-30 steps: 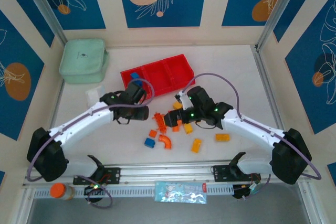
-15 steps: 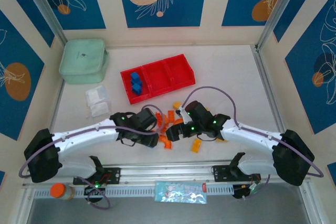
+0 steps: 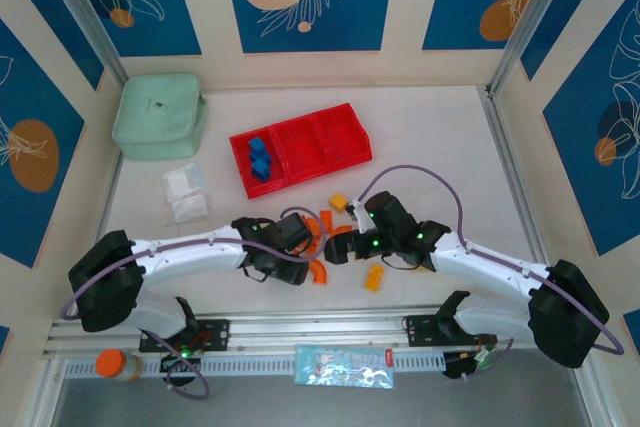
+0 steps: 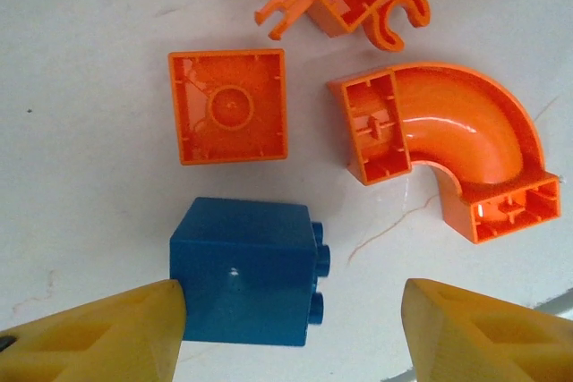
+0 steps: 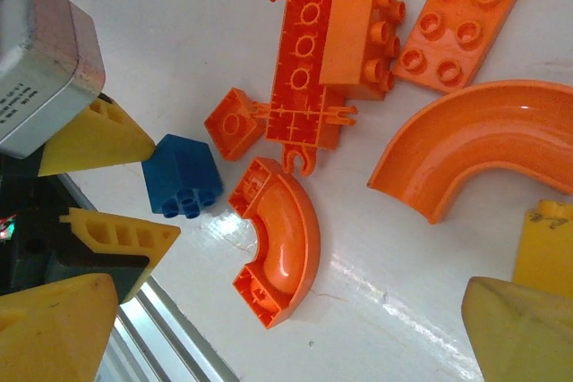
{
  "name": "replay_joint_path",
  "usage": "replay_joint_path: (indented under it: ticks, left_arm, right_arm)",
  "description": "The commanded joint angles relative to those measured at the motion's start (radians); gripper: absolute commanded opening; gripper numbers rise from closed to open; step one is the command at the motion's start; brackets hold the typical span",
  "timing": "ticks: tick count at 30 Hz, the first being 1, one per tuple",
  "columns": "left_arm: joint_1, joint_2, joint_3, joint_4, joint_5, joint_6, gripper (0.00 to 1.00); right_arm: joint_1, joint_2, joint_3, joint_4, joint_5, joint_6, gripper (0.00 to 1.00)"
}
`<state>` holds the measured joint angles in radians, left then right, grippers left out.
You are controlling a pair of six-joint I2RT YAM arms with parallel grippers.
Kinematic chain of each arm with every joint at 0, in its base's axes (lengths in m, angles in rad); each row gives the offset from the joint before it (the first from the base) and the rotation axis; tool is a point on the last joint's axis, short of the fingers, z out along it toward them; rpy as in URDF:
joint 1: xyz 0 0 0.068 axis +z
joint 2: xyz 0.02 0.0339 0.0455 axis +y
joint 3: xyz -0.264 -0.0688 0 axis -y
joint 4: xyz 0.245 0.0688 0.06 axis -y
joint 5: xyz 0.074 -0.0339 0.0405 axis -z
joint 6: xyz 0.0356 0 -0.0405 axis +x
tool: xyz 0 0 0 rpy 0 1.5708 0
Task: Sort the legos into containers by color
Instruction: Pick up the lego from the middle-left of the table.
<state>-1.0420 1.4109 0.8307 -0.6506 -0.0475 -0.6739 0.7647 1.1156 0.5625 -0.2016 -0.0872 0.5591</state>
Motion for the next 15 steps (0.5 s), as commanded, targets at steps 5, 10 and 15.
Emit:
replay_joint_path:
  ticks: [5,10,15]
  left_arm:
    - [-0.007,-0.022,-0.013,-0.037,-0.048,-0.026,0.66]
    - [-0.006,-0.096,-0.042,0.015,-0.041,-0.031,0.67]
    - [-0.006,-0.055,-0.047,-0.009,-0.049,-0.022,0.67]
  right_arm:
    - [-0.025,-0.016,-0.012,0.011,-0.045,0.013,0.99]
    - [-0.036,-0.020,-0.012,0.007,-0.049,0.014,0.99]
    - [-0.044,-0.023,-0.013,0.011,-0.051,0.015,0.99]
